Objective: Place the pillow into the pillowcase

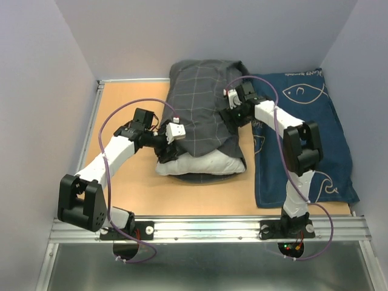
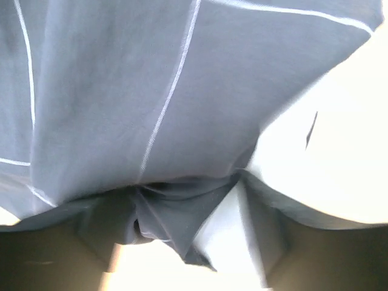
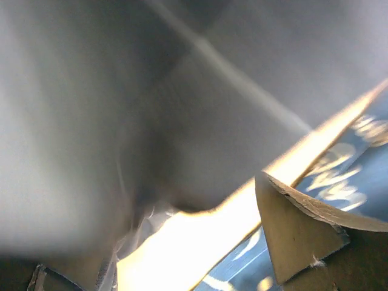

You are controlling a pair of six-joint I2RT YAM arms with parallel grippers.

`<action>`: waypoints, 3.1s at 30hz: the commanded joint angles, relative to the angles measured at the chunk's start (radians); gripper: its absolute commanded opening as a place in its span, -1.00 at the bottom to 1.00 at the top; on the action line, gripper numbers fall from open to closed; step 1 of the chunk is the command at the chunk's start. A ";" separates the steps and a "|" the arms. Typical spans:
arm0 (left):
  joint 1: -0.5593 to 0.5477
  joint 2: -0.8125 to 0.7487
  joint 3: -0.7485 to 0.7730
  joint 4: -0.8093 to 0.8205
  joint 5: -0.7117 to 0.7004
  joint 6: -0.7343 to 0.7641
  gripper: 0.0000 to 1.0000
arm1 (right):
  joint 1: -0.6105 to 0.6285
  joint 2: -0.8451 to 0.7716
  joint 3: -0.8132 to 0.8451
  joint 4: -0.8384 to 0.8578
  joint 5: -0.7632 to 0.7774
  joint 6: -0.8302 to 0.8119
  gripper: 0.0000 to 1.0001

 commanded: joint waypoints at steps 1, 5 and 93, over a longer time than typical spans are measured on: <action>-0.003 -0.141 0.052 0.062 -0.013 -0.129 0.97 | -0.012 -0.116 0.103 0.131 0.001 -0.026 0.95; -0.095 -0.296 0.095 0.059 -0.125 -0.089 0.97 | -0.061 -0.340 -0.061 0.100 -0.077 -0.038 0.99; -0.709 -0.257 -0.242 0.777 -0.898 -0.109 0.80 | 0.252 -1.119 -0.859 0.563 0.198 0.272 -0.99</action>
